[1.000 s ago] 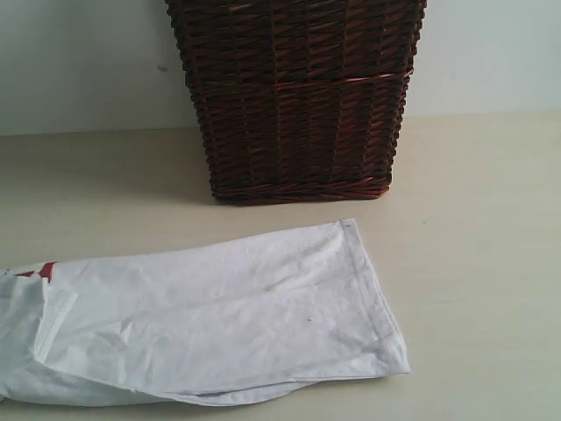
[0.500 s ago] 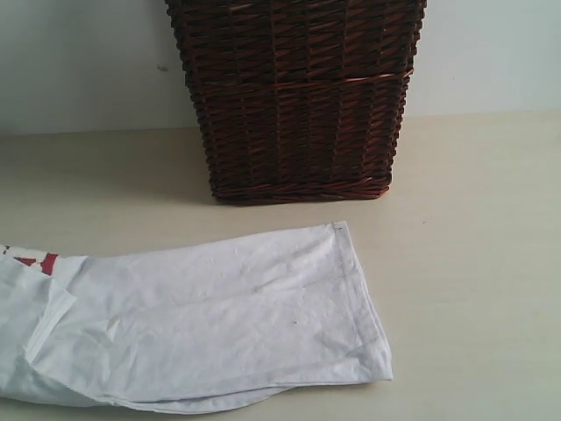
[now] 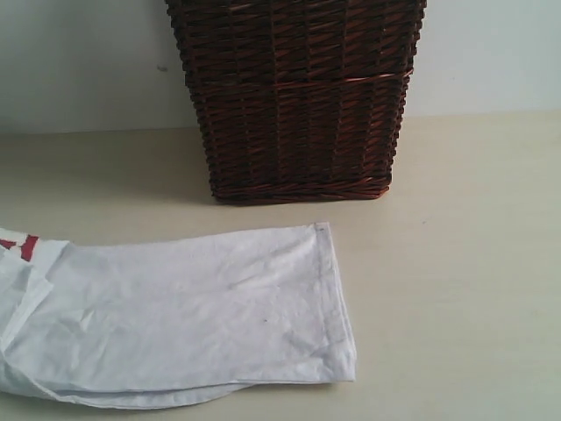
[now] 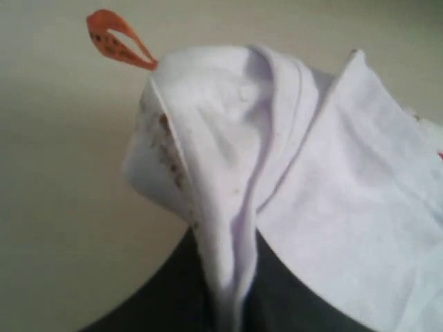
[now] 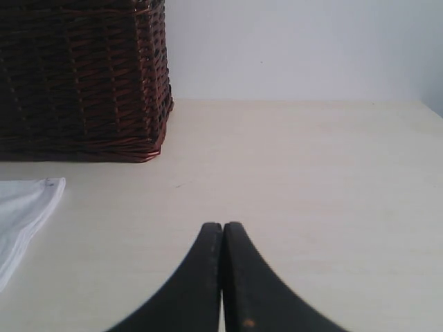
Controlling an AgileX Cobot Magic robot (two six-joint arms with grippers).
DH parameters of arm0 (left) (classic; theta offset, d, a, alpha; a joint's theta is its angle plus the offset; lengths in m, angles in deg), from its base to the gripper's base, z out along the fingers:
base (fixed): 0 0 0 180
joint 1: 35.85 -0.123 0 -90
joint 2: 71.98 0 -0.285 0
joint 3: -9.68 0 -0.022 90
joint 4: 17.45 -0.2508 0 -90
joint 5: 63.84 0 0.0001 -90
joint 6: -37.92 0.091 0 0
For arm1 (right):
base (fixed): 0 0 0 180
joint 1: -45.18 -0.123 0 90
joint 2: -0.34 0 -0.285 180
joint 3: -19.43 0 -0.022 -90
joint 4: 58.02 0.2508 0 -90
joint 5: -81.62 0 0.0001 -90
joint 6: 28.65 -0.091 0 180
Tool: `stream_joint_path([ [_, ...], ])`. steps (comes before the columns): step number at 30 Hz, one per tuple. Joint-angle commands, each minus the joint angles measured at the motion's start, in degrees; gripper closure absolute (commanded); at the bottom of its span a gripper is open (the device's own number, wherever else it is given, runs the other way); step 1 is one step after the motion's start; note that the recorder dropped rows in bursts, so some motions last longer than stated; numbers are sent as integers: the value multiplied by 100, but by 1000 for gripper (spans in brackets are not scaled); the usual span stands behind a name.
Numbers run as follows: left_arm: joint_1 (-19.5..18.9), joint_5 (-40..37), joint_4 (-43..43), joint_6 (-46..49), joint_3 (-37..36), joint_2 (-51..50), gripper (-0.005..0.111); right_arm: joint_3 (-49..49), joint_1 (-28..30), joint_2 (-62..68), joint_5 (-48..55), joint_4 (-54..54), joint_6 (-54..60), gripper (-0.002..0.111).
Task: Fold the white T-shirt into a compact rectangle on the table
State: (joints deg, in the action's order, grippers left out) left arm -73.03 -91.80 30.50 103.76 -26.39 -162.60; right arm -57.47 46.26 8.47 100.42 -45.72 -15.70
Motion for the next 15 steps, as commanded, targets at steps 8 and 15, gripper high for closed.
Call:
stream_joint_path([
  [8,-1066,888,68,151,241,180,107,-32,23,-34,-51,-21,32,108],
  [15,-861,-52,230,151,814,490,107,-32,23,-34,-51,-21,32,108],
])
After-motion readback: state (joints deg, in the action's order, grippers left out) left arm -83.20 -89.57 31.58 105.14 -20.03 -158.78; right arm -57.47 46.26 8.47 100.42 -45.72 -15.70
